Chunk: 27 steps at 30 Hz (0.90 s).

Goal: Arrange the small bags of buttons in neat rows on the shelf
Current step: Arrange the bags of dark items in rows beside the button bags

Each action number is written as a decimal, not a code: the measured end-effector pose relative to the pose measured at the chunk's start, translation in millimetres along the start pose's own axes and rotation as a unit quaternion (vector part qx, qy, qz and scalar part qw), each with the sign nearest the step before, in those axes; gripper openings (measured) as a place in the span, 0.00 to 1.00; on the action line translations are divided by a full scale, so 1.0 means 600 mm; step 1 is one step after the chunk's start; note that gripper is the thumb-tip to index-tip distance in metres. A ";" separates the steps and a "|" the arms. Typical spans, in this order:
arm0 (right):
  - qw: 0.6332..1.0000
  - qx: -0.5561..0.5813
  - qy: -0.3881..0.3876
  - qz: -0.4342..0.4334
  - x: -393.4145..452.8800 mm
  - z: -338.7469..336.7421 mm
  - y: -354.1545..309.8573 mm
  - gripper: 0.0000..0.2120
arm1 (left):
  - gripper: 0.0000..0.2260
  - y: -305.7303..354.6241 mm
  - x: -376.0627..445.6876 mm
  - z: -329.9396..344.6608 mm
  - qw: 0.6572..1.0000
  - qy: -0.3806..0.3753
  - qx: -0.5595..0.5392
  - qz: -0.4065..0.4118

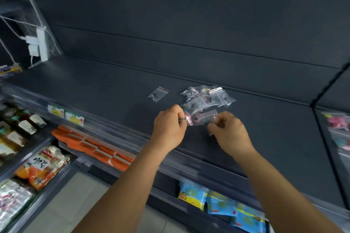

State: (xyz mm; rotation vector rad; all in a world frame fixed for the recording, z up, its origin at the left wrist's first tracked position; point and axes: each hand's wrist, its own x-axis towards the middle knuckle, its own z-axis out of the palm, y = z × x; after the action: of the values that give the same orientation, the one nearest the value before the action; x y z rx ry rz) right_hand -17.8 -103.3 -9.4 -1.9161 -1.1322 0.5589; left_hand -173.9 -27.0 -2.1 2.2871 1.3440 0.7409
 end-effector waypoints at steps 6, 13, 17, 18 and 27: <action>0.980 0.160 0.096 0.072 -0.019 -0.103 0.036 0.07 | 0.09 0.128 0.007 0.048 0.981 -0.065 -0.170 0.061; 0.963 0.185 0.174 0.089 -0.082 -0.275 0.113 0.03 | 0.18 0.309 -0.025 0.155 0.945 -0.167 -0.279 0.046; 0.949 0.216 0.206 0.103 -0.137 -0.377 0.177 0.03 | 0.11 0.426 -0.069 0.208 0.920 -0.234 -0.310 0.057; 0.945 0.225 0.211 0.110 -0.151 -0.404 0.195 0.02 | 0.09 0.456 -0.082 0.220 0.911 -0.252 -0.322 0.062; 0.933 0.237 0.240 0.121 -0.288 -0.630 0.339 0.08 | 0.06 0.703 -0.213 0.349 0.854 -0.320 -0.411 0.004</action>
State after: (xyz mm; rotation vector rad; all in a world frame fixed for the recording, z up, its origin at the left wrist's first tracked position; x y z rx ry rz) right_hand 266.0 -466.6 30.6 -1.6419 -0.4009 0.4116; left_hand 189.5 -349.6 40.6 1.5956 0.5337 0.3694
